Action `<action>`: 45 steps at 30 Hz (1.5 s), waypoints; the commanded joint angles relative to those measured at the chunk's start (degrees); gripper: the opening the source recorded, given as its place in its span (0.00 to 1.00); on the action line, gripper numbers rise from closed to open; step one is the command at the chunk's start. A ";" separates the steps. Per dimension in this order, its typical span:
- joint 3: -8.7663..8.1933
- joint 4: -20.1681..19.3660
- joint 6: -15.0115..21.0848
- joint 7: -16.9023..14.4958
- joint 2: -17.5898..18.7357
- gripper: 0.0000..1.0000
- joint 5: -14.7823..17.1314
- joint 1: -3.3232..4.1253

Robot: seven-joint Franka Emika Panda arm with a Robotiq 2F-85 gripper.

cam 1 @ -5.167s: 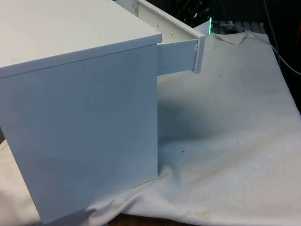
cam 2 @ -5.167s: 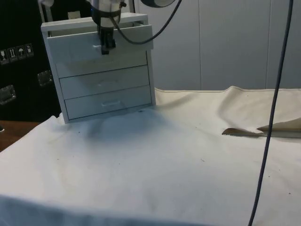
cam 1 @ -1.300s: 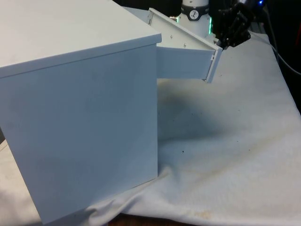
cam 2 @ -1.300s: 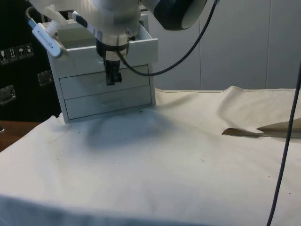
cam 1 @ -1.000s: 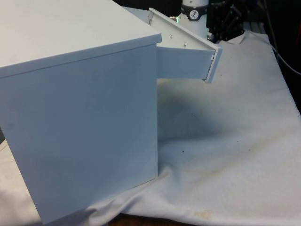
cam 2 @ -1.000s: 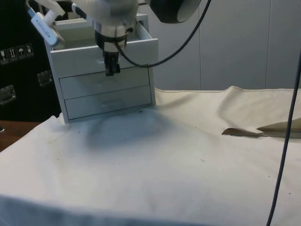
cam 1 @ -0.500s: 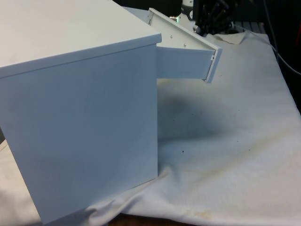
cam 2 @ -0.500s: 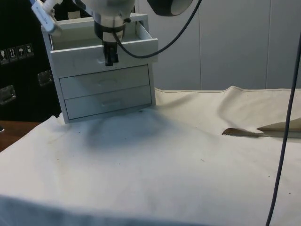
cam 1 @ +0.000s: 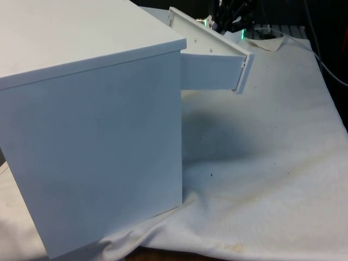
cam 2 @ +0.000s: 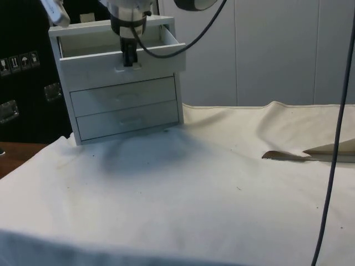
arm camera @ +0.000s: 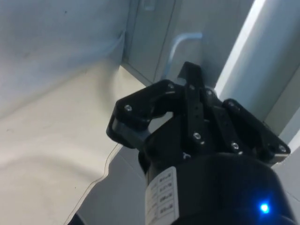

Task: Open the drawer, then close it.

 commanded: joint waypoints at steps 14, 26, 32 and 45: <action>-2.29 2.18 0.00 -1.55 0.06 0.00 0.00 -0.46; -4.01 4.81 0.92 -1.49 2.06 0.00 -0.52 -1.20; -4.93 6.13 1.38 -1.20 3.32 0.00 -0.57 -1.49; -6.93 8.82 2.64 -0.34 6.36 0.00 -0.34 -1.72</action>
